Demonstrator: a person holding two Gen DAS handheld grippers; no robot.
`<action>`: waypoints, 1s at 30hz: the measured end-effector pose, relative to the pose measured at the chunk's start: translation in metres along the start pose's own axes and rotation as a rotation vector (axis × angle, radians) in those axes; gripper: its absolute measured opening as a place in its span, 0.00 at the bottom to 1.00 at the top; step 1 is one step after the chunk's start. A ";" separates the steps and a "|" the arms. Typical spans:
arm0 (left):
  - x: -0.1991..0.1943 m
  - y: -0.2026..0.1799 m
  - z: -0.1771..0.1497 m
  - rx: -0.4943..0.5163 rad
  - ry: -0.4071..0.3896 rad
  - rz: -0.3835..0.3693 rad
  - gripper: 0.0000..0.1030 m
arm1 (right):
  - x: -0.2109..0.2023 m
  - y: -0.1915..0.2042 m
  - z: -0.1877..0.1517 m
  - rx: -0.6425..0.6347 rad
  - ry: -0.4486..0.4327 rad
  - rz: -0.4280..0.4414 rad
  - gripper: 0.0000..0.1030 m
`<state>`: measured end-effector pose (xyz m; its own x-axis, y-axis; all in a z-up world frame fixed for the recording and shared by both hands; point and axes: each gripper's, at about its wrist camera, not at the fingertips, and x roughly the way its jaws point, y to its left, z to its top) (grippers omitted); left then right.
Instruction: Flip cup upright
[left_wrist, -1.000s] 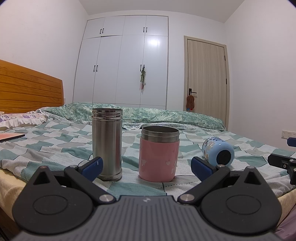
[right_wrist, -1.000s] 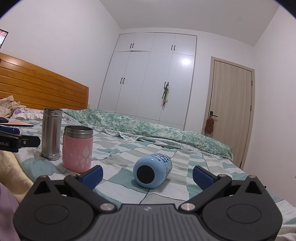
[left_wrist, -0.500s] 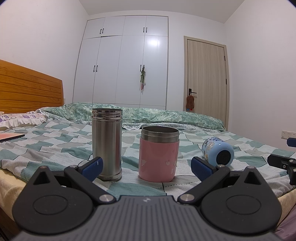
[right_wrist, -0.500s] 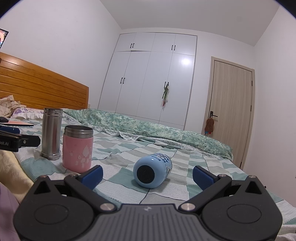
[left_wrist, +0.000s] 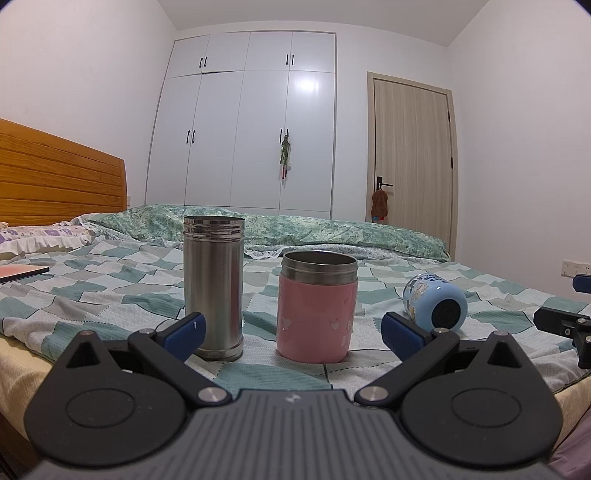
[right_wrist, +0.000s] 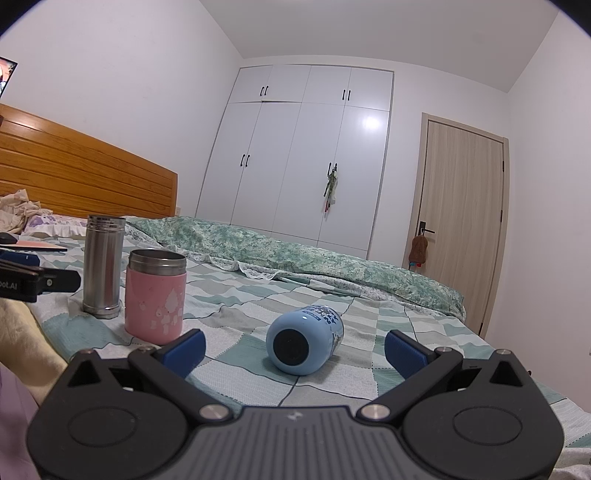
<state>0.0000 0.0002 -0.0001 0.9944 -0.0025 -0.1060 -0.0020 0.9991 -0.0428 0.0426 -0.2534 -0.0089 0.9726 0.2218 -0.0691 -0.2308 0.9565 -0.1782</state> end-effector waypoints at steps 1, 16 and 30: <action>0.000 0.000 0.000 0.000 0.000 0.000 1.00 | 0.000 0.000 0.000 0.000 0.000 0.000 1.00; 0.000 0.000 0.000 0.000 0.000 -0.001 1.00 | 0.000 0.000 0.000 -0.001 0.001 0.000 1.00; 0.003 -0.009 0.005 0.032 0.027 -0.026 1.00 | 0.005 -0.002 0.002 0.016 0.015 -0.002 1.00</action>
<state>0.0040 -0.0088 0.0049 0.9908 -0.0289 -0.1325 0.0273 0.9995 -0.0140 0.0482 -0.2538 -0.0069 0.9726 0.2172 -0.0833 -0.2283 0.9599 -0.1627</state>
